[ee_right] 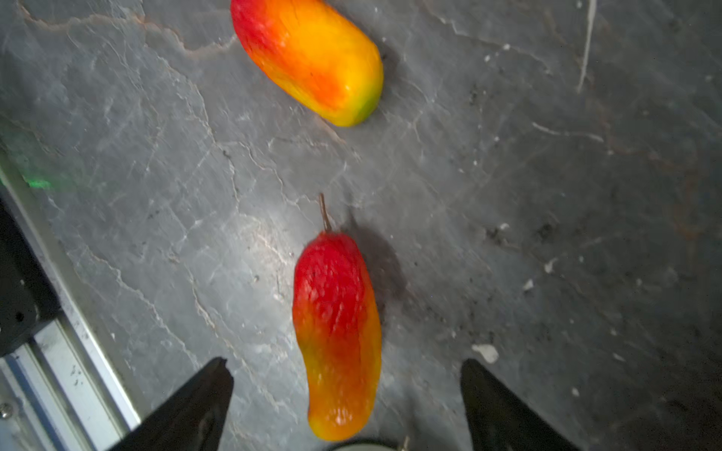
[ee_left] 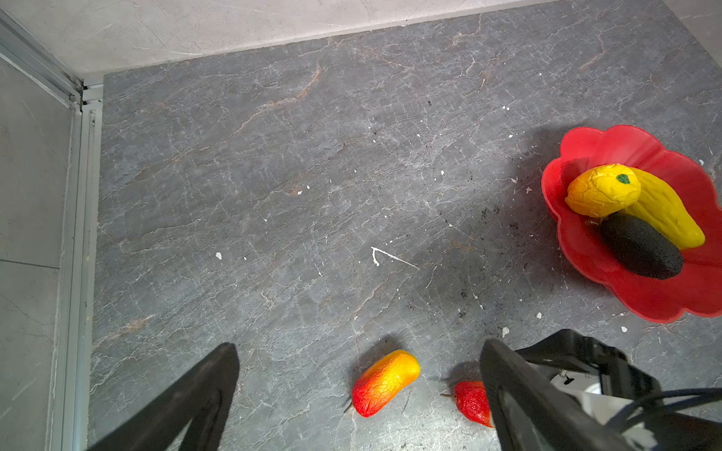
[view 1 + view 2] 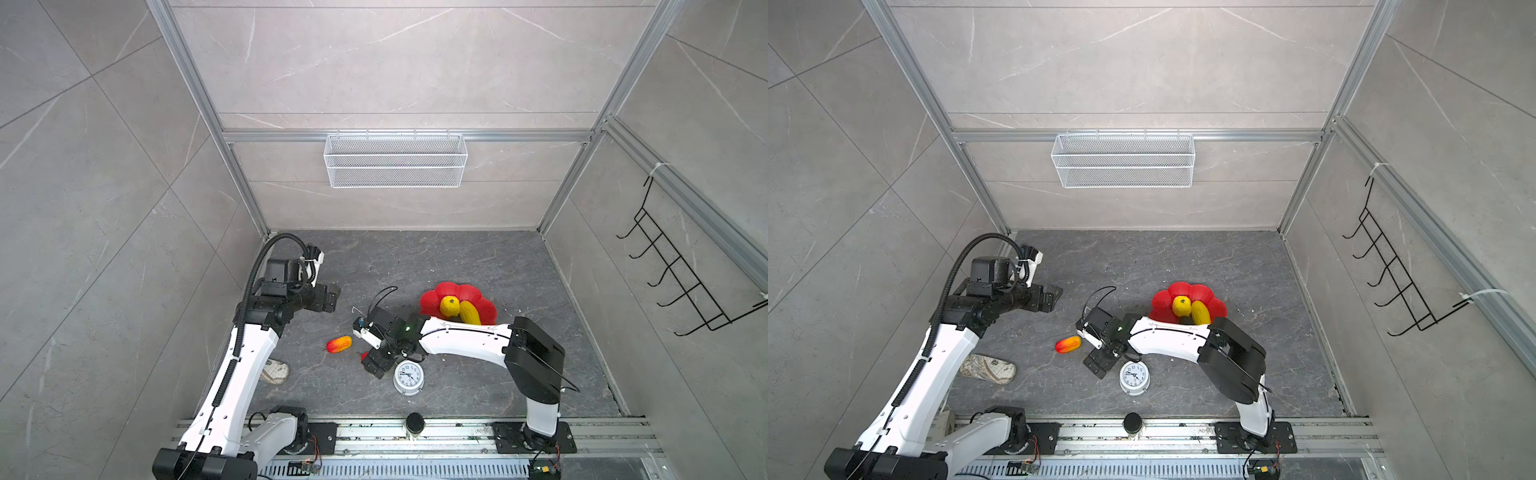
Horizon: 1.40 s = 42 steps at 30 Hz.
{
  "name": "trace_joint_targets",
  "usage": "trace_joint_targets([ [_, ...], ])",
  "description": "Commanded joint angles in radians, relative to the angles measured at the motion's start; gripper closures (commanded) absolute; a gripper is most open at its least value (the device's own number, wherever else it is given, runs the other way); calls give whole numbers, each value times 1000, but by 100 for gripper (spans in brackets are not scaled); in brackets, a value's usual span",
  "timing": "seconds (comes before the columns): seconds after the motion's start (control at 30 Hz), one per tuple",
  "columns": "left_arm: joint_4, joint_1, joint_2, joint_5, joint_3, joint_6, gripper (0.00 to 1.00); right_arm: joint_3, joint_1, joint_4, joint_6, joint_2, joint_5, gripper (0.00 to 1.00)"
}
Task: Place and organize the fake fruits in the fruit bowl
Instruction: 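Reach the right gripper to the red pear-shaped fruit and grasp it, then lower the red pear-shaped fruit into the red bowl and release it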
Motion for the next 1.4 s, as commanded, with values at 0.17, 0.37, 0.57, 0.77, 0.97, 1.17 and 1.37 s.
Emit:
trace_joint_targets([
  [0.17,-1,4,-16,7,22,0,0,72,-2,30,44,97,21,36],
  [0.37,-1,5,-19,4,22,1,0,86,-2,23,39,103,12,54],
  [0.57,-1,5,-17,4,22,3,0,70,-17,-16,17,18,21,76],
  [0.77,-1,5,-13,8,22,2,0,7,-169,-92,-6,-198,50,77],
  [0.97,-1,5,-8,10,23,2,0,-80,-323,-194,-44,-320,196,77],
  [1.17,-1,5,-1,11,22,1,0,-198,-412,-221,14,-328,213,77],
  [1.37,-1,5,5,16,23,0,0,-260,-426,-201,42,-296,248,77],
])
